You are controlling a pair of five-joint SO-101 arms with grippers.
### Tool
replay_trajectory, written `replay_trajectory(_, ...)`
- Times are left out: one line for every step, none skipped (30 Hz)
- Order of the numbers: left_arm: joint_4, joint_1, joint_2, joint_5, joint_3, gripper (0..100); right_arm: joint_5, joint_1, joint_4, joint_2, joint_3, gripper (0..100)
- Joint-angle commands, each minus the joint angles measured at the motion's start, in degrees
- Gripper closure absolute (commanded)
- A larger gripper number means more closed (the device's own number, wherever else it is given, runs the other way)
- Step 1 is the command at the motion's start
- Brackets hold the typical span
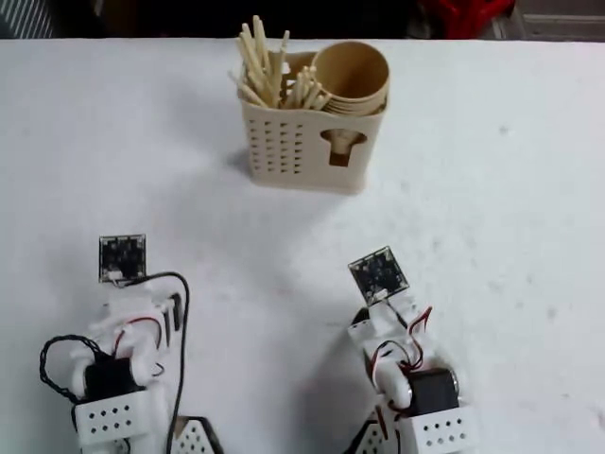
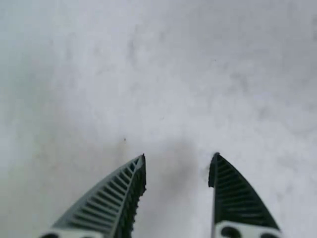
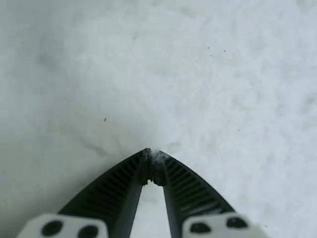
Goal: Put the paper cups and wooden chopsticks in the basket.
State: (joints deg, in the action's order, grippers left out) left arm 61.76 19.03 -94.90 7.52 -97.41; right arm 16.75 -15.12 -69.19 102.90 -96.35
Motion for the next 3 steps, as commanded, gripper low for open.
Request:
replay_trajectory(0.2,0.4,0.0,0.4,0.3,79,-0.2,0.0,-0.7,0.4,-0.4,97.9)
replay_trajectory(0.2,0.4,0.0,0.4,0.3,79,-0.2,0.0,-0.7,0.4,-0.4,97.9)
replay_trajectory(0.2,0.4,0.0,0.4,0.3,79,-0.2,0.0,-0.7,0.4,-0.4,97.9)
